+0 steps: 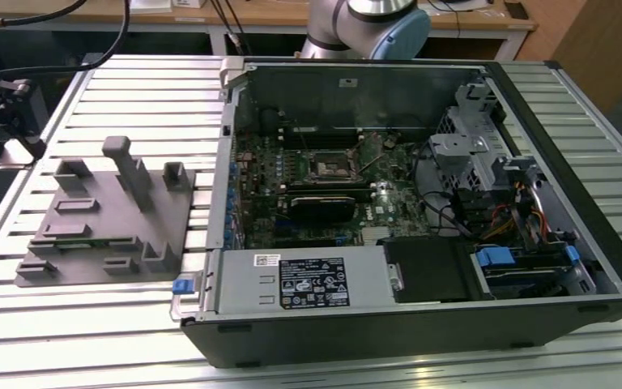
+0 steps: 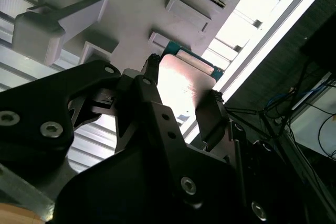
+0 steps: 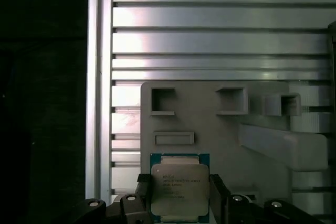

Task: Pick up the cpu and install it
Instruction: 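Pick up the cpu and move it towards the insertion slot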

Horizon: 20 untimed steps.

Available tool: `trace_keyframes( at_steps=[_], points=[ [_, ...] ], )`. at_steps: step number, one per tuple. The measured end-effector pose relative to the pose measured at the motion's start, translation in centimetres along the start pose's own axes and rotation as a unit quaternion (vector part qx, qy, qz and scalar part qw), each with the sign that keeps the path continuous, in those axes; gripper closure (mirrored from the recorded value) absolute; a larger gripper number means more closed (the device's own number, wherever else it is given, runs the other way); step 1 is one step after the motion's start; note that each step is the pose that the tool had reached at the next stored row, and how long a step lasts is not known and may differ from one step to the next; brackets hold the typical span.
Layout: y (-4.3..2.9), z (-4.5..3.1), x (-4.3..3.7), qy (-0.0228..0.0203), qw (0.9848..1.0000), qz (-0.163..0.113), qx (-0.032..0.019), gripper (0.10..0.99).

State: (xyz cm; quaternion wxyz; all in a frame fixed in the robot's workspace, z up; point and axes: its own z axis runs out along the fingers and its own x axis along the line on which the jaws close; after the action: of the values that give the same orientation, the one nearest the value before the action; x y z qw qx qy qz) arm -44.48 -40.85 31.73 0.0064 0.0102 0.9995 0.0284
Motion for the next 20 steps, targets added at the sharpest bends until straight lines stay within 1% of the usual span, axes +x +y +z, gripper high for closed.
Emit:
trace_keyframes(
  at_steps=[9,20],
  points=[
    [0.1,-1.01,-0.01,0.0,1.0,0.0,0.0036,0.553],
    [0.29,-2.13,-0.02,-0.0001,0.9999,0.0,0.01,0.553]
  ],
)
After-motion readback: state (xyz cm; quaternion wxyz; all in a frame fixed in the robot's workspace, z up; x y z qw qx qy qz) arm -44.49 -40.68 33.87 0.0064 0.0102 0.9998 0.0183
